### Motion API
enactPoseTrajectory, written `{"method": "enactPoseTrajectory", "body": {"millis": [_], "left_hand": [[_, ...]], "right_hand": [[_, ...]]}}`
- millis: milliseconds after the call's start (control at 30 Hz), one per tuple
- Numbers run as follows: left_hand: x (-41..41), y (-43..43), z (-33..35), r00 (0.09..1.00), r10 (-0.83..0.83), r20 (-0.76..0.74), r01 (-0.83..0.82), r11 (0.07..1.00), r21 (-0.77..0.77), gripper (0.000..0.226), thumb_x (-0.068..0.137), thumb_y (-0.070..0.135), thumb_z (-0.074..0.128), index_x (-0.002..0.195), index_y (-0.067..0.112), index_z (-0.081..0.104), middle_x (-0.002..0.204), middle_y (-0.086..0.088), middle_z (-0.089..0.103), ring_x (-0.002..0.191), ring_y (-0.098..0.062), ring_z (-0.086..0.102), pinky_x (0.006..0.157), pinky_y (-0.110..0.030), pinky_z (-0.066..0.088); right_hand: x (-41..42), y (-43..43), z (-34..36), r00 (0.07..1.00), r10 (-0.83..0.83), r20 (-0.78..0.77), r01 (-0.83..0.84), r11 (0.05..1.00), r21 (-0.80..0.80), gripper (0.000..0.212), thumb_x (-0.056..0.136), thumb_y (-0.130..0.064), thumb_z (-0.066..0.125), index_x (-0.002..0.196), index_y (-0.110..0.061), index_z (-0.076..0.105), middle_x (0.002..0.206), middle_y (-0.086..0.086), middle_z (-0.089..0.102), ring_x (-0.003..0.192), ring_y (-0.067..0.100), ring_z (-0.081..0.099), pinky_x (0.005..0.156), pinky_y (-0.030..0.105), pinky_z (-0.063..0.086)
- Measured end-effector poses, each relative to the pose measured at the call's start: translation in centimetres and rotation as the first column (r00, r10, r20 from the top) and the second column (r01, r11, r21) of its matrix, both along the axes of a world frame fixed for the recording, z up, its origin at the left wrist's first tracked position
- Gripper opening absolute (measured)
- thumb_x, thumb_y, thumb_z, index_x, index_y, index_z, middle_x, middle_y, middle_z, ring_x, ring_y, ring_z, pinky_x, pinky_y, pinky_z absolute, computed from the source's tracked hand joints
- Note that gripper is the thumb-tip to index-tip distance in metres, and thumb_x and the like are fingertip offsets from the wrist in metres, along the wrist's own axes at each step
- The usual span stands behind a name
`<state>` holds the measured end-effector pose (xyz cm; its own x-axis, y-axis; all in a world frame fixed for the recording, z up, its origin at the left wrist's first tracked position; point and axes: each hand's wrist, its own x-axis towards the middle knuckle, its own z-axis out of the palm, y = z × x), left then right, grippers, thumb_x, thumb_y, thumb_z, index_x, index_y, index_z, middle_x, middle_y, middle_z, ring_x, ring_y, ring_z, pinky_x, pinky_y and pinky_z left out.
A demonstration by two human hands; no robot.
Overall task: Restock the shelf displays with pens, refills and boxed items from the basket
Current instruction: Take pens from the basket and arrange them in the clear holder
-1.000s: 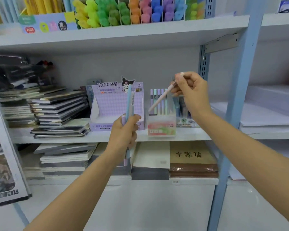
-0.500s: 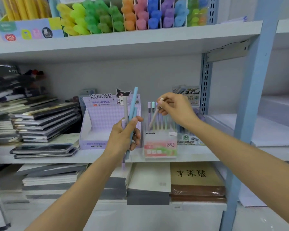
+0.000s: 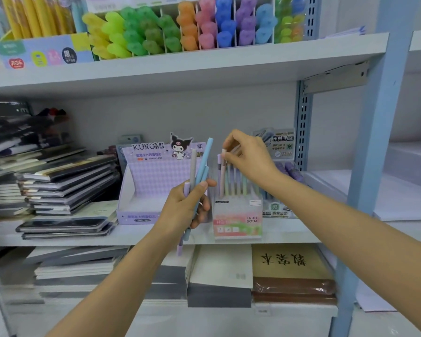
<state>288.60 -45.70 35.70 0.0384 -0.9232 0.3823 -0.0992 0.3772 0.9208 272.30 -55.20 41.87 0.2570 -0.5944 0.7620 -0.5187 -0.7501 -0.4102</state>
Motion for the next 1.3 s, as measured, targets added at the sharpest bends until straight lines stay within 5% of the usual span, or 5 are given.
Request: {"method": "enactPoseTrajectory", "body": {"millis": [267, 433, 767, 1100, 1300], "left_hand": [[0.2, 0.1, 0.4, 0.999, -0.017, 0.050, 0.017, 1.000, 0.001, 0.024, 0.101, 0.029, 0.049, 0.107, 0.018, 0.069, 0.059, 0.001, 0.051, 0.044, -0.013, 0.041, 0.038, -0.023, 0.034], [0.2, 0.7, 0.8, 0.993, -0.006, 0.114, 0.009, 1.000, -0.021, 0.025, 0.101, 0.027, 0.049, 0.108, 0.015, 0.069, 0.058, -0.001, 0.050, 0.041, -0.013, 0.038, 0.037, -0.022, 0.032], [0.3, 1.9, 1.9, 0.998, 0.052, -0.023, -0.051, 0.997, 0.052, 0.023, 0.094, 0.024, 0.063, 0.076, 0.012, 0.055, 0.057, 0.002, 0.039, 0.037, -0.010, 0.026, 0.034, -0.017, 0.023], [-1.9, 2.7, 3.6, 0.822, 0.062, -0.566, -0.055, 0.998, 0.028, 0.032, 0.088, 0.020, 0.069, 0.065, 0.021, 0.046, 0.048, 0.009, 0.030, 0.033, -0.004, 0.021, 0.030, -0.015, 0.018], [-2.7, 3.0, 3.8, 0.864, 0.084, -0.496, -0.107, 0.994, -0.017, 0.028, 0.088, 0.020, 0.070, 0.066, 0.020, 0.052, 0.047, 0.008, 0.031, 0.034, -0.006, 0.021, 0.032, -0.016, 0.019]], "right_hand": [[-0.3, -0.5, -0.2, 0.988, -0.087, -0.129, 0.095, 0.994, 0.054, 0.015, 0.092, -0.021, 0.064, 0.092, -0.007, 0.070, 0.096, 0.004, 0.049, 0.084, 0.014, 0.049, 0.081, 0.029, 0.041], [-1.0, 2.3, 1.1, 0.903, 0.249, 0.350, -0.340, 0.913, 0.227, 0.032, 0.099, -0.034, 0.050, 0.108, -0.006, 0.063, 0.082, 0.000, 0.062, 0.062, 0.010, 0.051, 0.061, 0.022, 0.044], [-3.8, 4.7, 2.8, 0.782, 0.341, 0.521, -0.519, 0.820, 0.243, 0.012, 0.095, -0.012, 0.060, 0.091, -0.003, 0.066, 0.065, 0.005, 0.062, 0.048, 0.008, 0.051, 0.053, 0.017, 0.044], [-4.8, 6.4, 0.2, 0.837, 0.503, 0.216, -0.541, 0.704, 0.460, 0.016, 0.086, -0.012, 0.071, 0.096, -0.003, 0.062, 0.084, 0.016, 0.074, 0.073, 0.023, 0.070, 0.071, 0.030, 0.056], [-4.5, 7.6, 0.2, 0.824, 0.564, 0.054, -0.503, 0.685, 0.526, 0.024, 0.087, -0.020, 0.071, 0.098, -0.002, 0.060, 0.087, 0.009, 0.075, 0.079, 0.021, 0.071, 0.073, 0.027, 0.055]]}}
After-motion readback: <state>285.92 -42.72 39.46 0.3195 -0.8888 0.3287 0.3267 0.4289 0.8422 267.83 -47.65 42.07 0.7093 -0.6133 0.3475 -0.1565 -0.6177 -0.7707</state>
